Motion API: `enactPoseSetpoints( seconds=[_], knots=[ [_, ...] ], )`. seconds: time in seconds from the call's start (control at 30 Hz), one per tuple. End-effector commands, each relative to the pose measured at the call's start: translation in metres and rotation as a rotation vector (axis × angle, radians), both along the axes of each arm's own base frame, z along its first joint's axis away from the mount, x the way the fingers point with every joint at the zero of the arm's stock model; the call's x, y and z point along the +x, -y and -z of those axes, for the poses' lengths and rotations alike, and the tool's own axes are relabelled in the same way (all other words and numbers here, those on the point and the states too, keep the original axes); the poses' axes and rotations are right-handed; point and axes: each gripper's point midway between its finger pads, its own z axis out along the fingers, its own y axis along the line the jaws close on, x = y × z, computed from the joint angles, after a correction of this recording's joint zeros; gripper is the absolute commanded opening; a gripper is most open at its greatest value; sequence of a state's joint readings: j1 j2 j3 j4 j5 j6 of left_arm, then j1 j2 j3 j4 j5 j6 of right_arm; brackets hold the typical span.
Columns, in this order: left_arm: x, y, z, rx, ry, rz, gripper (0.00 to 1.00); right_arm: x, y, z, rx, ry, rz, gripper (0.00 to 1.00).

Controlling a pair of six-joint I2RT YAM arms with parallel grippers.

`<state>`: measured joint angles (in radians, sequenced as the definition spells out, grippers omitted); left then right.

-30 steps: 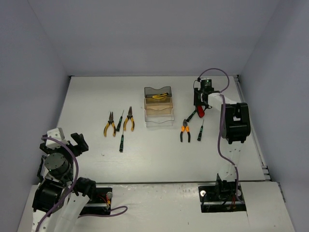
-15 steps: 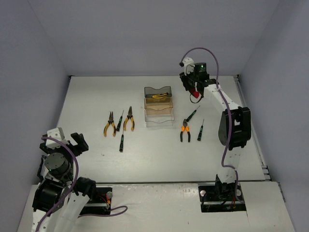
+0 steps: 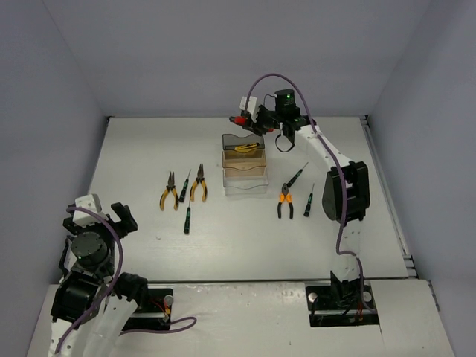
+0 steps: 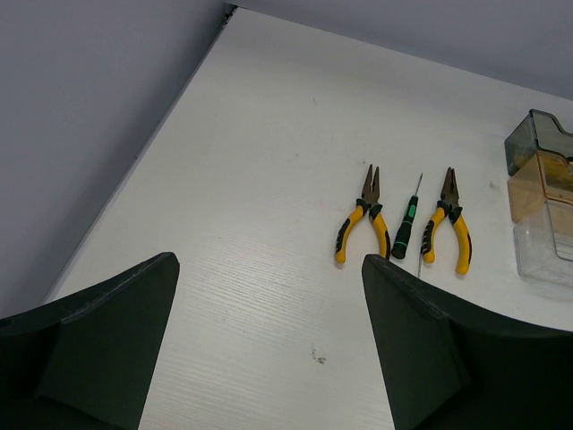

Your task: Sort the tools into containers

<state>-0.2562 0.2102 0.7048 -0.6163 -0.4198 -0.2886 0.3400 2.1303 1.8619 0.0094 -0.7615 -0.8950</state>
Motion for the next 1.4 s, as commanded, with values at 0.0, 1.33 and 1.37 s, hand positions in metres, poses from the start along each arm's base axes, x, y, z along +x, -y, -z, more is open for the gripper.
enactPoseSetpoints(
  seconds=[0.0,1.33,1.37],
  knots=[
    [0.009,0.0,-0.01,0.008,0.025,-0.007,0.8,0.0,-0.027,-0.035,0.043,0.173,-0.18,0.0],
    [0.015,0.0,-0.005,0.026,-0.008,-0.014,0.81,0.015,-0.047,0.049,0.039,0.037,-0.213,0.38],
    [0.015,0.0,-0.005,0.026,-0.008,-0.014,0.81,0.015,-0.047,0.048,0.038,0.038,-0.211,0.39]
  ],
)
